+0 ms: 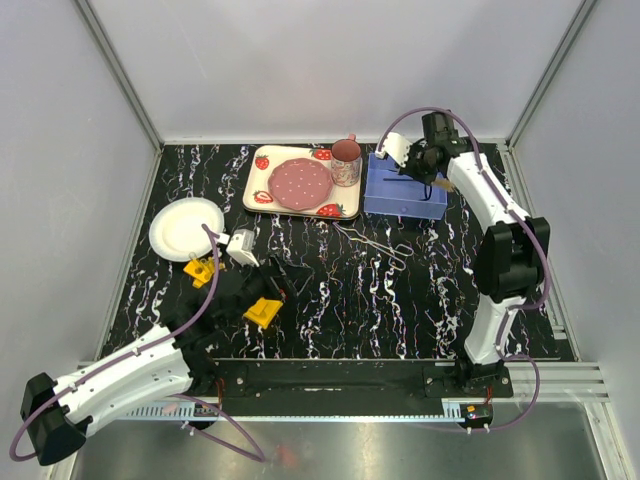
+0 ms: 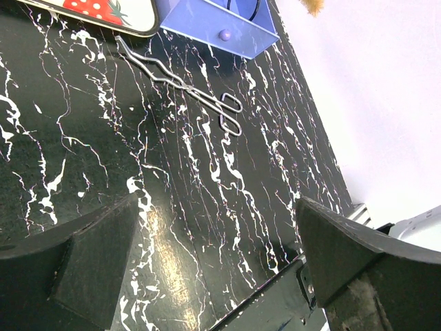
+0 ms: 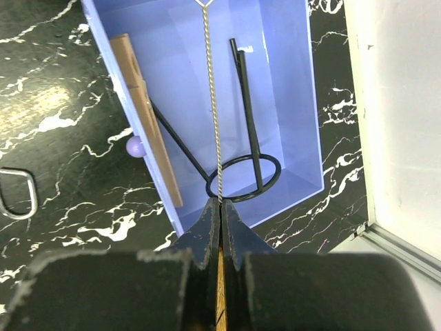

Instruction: Organize the chemistry lab equipment

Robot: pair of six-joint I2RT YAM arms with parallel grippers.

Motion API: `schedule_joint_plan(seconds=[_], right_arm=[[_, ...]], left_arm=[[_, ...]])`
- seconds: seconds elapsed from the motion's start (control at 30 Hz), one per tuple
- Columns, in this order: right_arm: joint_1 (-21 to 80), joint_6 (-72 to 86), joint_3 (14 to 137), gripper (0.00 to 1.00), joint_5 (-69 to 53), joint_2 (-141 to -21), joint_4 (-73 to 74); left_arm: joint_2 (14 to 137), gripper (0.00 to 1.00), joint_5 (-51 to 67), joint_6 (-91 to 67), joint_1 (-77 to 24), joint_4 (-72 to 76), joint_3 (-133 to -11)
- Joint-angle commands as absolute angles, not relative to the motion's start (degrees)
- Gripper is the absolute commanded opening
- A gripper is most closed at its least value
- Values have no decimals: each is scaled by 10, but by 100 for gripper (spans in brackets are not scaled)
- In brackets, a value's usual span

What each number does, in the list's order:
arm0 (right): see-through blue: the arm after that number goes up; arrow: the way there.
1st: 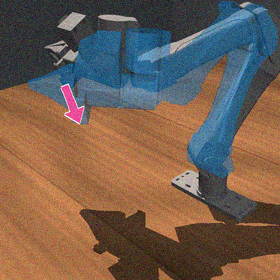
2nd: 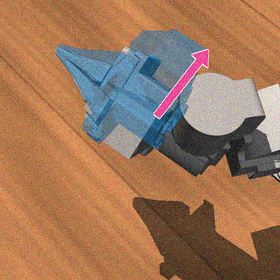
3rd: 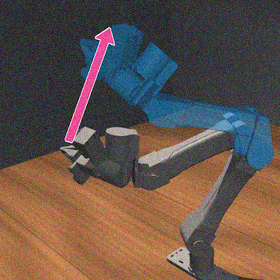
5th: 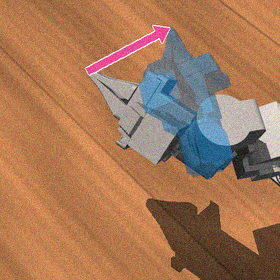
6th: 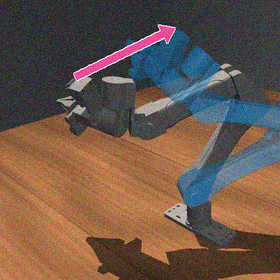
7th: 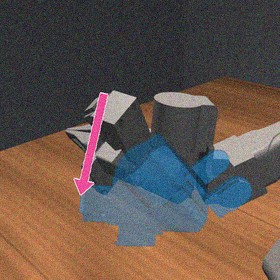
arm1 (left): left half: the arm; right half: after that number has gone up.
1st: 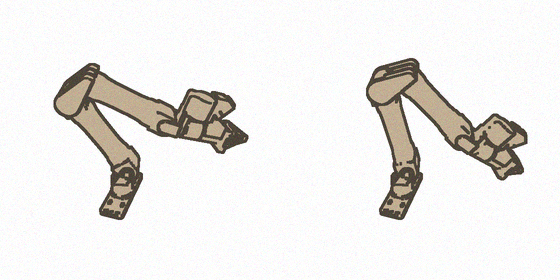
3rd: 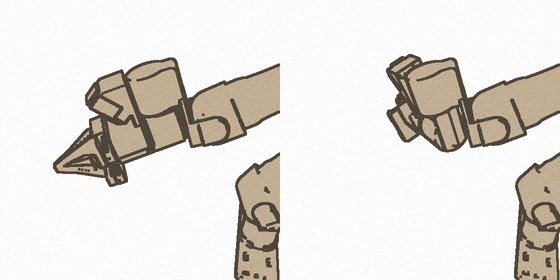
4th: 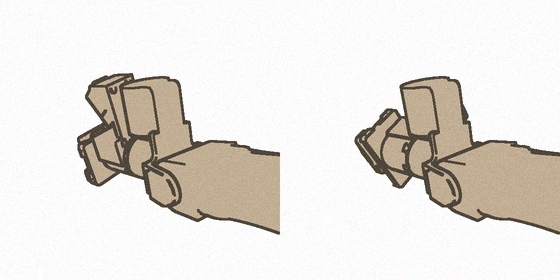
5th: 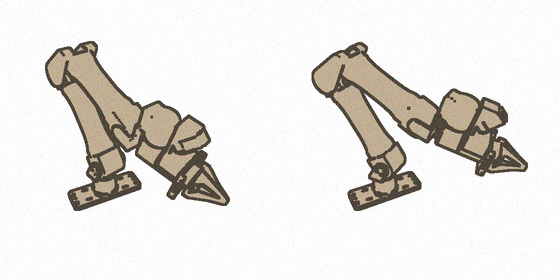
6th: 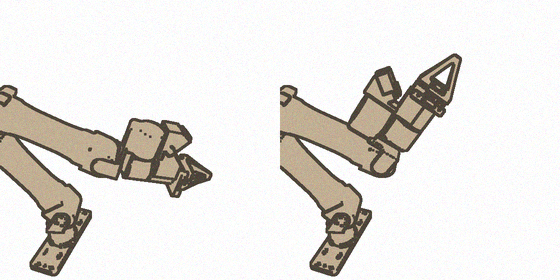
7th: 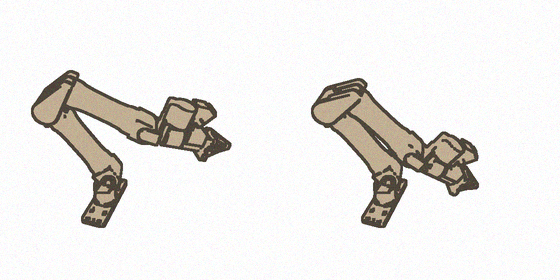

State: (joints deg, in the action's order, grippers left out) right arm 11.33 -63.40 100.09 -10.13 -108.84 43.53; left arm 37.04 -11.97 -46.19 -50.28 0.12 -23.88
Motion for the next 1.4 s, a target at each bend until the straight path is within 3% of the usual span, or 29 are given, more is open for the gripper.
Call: schedule_joint_plan(seconds=[0.0,0.77,1.37], right_arm=[[103,-645,1045,3,-92,-1111,427],[97,-636,1083,9,-92,-1197,430],[97,-589,1082,32,-115,-1189,435]], left_arm=[[357,99,-113,-466,-499,27,-236],[355,99,-111,-468,-494,25,-233],[364,99,-105,-468,-492,30,-240]])
